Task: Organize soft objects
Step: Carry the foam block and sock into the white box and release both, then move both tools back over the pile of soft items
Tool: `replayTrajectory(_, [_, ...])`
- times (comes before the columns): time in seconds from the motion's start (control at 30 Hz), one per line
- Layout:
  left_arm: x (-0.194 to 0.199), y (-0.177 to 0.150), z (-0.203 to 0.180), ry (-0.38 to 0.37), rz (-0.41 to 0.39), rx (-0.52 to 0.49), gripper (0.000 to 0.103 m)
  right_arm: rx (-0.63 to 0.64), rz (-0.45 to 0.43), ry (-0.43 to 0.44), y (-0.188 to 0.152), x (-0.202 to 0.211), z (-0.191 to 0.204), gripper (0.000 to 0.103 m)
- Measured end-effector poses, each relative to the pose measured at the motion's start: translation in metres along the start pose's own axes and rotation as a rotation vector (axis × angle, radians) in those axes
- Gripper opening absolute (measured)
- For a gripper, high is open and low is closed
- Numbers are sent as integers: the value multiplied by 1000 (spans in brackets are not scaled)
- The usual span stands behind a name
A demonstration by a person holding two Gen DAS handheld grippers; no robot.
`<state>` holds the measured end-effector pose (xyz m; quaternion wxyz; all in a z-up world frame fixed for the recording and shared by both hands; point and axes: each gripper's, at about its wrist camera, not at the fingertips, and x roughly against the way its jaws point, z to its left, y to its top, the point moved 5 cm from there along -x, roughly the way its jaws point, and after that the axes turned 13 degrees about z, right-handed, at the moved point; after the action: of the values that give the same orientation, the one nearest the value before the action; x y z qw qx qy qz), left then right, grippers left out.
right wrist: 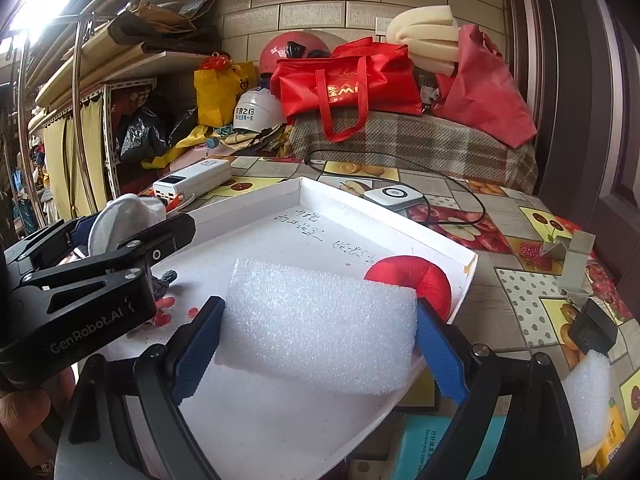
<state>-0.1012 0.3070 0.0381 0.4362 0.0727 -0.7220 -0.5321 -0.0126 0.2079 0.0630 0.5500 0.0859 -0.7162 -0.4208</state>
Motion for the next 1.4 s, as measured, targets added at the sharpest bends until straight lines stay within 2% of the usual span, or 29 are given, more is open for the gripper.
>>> replayTrajectory(0.03, [3, 0, 1, 16, -18, 6, 103, 2, -2, -6, 0, 0, 0, 99])
replayTrajectory(0.1, [11, 0, 1, 41, -55, 5, 103, 9, -9, -20, 0, 1, 1, 103])
replayTrajectory(0.2, [16, -1, 0, 56, -81, -9, 103, 20, -22, -50, 1, 4, 3, 103])
replayTrajectory(0.43, [17, 0, 12, 55, -82, 50, 103, 30, -53, -67, 1, 8, 5, 103])
replayTrajectory(0.57, [18, 0, 25, 40, -82, 111, 103, 25, -77, -66, 1, 13, 5, 103])
replayTrajectory(0.77, [17, -2, 41, 6, -69, 204, 103, 0, -189, -25, -4, 35, 0, 103])
replayTrajectory(1.0, [23, -7, 48, -42, -72, 252, 103, 28, -238, 8, -19, 59, 9, 103])
replayTrajectory(1.2, [29, -12, 30, -118, -48, 183, 103, 40, -230, 70, -44, 83, 6, 103])
replayTrajectory(1.4, [44, -24, -24, -244, -2, -24, 103, 35, -228, 58, -72, 113, -20, 103])
